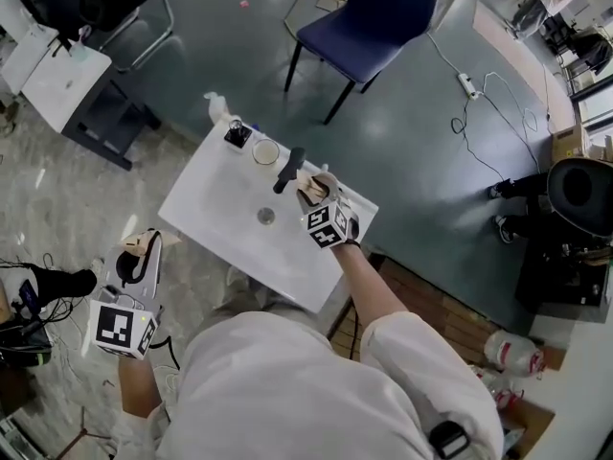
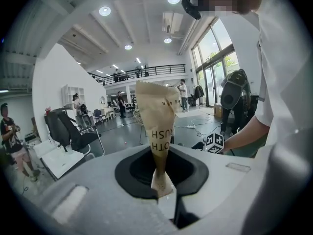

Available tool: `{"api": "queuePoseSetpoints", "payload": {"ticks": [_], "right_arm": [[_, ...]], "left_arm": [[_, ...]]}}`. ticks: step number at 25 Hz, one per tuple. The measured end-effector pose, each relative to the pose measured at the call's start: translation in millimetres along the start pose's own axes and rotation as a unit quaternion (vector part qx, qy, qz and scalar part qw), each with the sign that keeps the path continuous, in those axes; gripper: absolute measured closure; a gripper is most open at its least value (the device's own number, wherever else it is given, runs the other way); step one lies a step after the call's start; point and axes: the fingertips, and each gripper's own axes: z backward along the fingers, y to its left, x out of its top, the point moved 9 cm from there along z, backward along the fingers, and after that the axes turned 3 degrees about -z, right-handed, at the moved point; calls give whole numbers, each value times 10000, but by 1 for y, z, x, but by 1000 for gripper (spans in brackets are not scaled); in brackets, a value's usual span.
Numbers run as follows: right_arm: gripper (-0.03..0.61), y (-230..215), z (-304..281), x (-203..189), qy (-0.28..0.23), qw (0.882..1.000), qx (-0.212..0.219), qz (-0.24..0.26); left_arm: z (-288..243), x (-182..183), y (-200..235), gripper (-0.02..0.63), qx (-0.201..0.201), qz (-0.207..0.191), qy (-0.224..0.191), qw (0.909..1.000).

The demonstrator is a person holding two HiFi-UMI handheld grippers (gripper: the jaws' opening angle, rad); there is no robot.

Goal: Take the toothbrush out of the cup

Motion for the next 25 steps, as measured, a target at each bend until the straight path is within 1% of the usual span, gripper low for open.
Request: {"api": "queuePoseSetpoints", "payload": {"ticks": [6, 10, 15, 18, 20, 22, 25], "right_arm": [[394, -3, -16, -7, 185, 9998, 14, -16], [396, -4, -25, -11, 273, 9996, 2, -58], [403, -7, -31, -14, 339, 9994, -9, -117], [425, -9, -34, -14, 325, 9994, -54, -144], [458, -12, -33, -14, 298, 9993, -121, -171], [514, -15, -32, -14, 276, 9993, -196, -186], [534, -18, -31, -15, 272, 9992, -247, -160]], "left_arm": [[5, -3, 2, 581, 97, 33, 53, 9999], [7, -12, 6, 581, 147, 35, 62, 9999], [7, -16, 9, 581, 157, 36, 72, 9998], [4, -15, 11, 581, 142, 56, 109, 9998], [3, -14, 11, 581, 120, 52, 134, 9998], [3, -15, 11, 581, 126, 65, 124, 9998], [2, -17, 13, 581, 121, 89, 120, 9998]]}}
